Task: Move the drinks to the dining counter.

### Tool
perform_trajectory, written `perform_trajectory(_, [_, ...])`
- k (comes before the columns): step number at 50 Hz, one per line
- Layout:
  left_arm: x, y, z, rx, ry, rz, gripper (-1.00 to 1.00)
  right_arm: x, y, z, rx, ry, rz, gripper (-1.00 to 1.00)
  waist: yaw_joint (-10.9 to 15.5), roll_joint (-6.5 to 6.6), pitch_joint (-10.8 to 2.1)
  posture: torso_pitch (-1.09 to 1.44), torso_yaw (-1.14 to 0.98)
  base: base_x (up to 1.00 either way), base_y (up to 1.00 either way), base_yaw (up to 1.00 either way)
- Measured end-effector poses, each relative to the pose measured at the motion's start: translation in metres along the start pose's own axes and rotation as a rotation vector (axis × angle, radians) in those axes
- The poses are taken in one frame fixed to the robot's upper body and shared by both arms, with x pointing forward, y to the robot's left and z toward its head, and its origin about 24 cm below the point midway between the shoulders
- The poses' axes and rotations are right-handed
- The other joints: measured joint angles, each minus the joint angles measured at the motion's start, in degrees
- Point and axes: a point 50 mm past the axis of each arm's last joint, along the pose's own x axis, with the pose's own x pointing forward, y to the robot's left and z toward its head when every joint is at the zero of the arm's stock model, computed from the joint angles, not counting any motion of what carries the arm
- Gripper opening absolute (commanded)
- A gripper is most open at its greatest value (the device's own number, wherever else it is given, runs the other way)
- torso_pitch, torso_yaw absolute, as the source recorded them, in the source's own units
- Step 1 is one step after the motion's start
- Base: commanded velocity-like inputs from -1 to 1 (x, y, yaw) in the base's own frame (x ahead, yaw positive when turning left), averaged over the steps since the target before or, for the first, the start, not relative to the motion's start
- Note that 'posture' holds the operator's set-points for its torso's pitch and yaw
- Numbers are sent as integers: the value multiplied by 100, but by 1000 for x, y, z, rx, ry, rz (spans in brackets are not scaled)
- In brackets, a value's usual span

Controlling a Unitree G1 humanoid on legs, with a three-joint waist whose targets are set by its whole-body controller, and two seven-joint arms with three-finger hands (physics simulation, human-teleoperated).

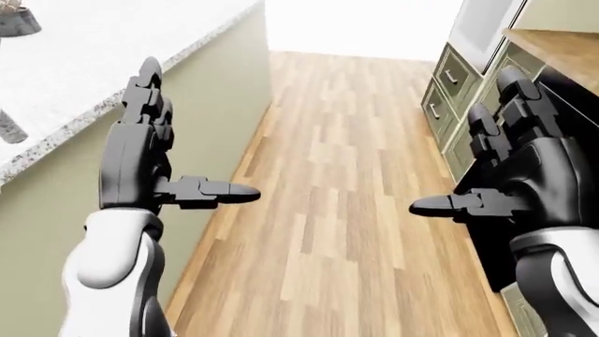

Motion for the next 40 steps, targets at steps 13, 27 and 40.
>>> perform_trajectory(13, [-4, -6, 1, -5, -13, -25, 100, -2, -7, 2, -32, -20, -32, 100, 100, -493, 174, 0, 0, 53, -1, 0])
perform_trajectory(27, [-5, -2, 5, -2, -30, -14, 100, -2, -2, 7, -35, -60, -6, 100, -119, 53, -110, 0, 0, 99, -5, 0])
perform_trajectory(40, [-5, 2, 6, 8, -38, 10, 100, -2, 2, 10, -39, -77, 16, 100, 105, -170, -303, 0, 0, 100, -5, 0])
